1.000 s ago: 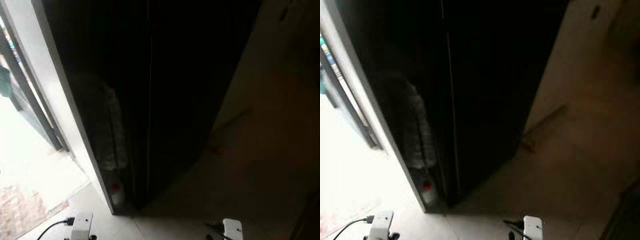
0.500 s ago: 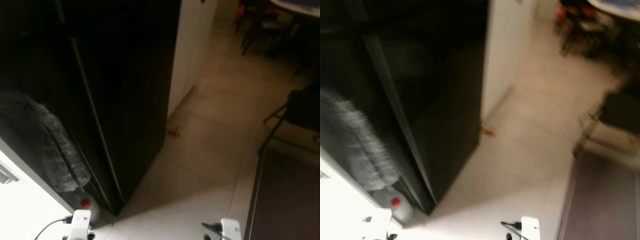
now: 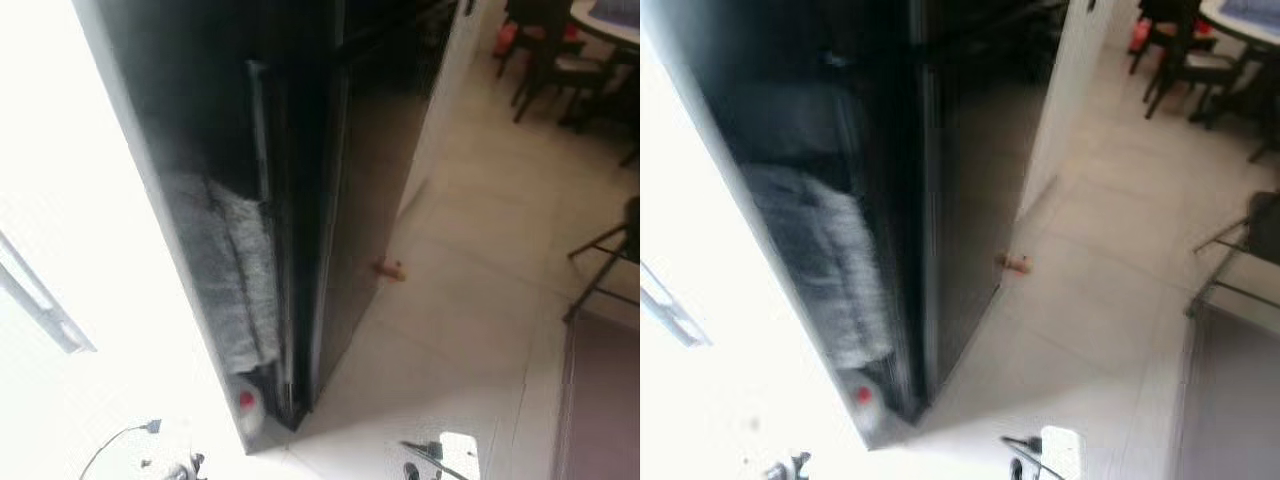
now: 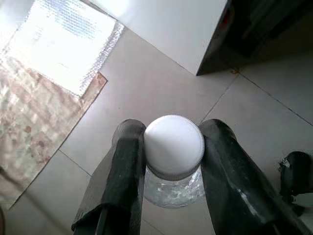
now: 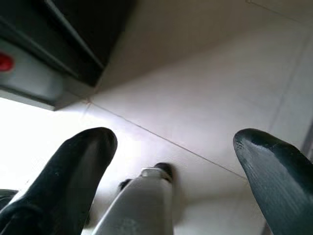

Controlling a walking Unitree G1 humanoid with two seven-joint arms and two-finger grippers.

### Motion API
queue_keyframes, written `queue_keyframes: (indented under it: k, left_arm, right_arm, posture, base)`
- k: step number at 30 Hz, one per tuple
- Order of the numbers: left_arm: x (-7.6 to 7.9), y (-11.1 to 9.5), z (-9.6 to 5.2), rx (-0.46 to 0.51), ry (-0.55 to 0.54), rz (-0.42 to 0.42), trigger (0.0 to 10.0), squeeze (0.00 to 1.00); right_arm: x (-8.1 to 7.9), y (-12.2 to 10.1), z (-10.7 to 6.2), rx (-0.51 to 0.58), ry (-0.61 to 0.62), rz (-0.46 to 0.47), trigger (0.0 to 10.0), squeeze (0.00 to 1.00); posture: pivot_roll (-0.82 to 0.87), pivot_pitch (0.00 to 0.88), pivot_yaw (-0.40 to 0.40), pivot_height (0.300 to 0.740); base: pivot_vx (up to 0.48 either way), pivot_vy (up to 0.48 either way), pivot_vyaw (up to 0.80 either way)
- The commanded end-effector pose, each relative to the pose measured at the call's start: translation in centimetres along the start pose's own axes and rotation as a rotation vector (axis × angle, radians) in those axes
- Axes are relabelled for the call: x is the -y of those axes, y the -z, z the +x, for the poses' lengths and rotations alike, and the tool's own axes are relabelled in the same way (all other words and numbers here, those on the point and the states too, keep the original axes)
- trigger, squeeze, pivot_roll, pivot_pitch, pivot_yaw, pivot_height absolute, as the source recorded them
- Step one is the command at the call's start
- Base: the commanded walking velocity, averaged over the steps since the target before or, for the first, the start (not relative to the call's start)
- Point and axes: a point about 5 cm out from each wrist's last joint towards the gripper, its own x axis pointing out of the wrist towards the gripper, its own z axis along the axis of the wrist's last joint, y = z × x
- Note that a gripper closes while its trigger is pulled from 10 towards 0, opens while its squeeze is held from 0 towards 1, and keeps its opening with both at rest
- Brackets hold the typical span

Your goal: Restocking fridge

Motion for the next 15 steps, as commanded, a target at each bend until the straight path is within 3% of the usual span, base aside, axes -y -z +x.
queue_keyframes:
  k: [1,7,15]
  left_arm:
    - [0.3,0.0,0.0,0.001,0.013,0.016,10.0,0.00]
    - [-1.0,1.1,-0.1,-0.018,0.000,0.019,10.0,0.00]
    - [-1.4,1.6,-0.2,-0.024,0.000,0.039,10.0,0.00]
  right_arm:
    - [1.1,0.2,-0.2,-0.003,0.033,0.009,10.0,0.00]
    - [1.1,0.1,-0.2,0.018,0.038,0.013,10.0,0.00]
    - [1.1,-0.4,-0.4,0.110,0.064,0.026,10.0,0.00]
  posture:
    - [-0.08,0.000,-0.008,0.740]
    - [-0.09,0.000,-0.005,0.740]
    - [-0.09,0.000,0.000,0.740]
  base:
    - [0.000,0.390,0.00]
    - [0.000,0.371,0.00]
    - [0.000,0.000,0.00]
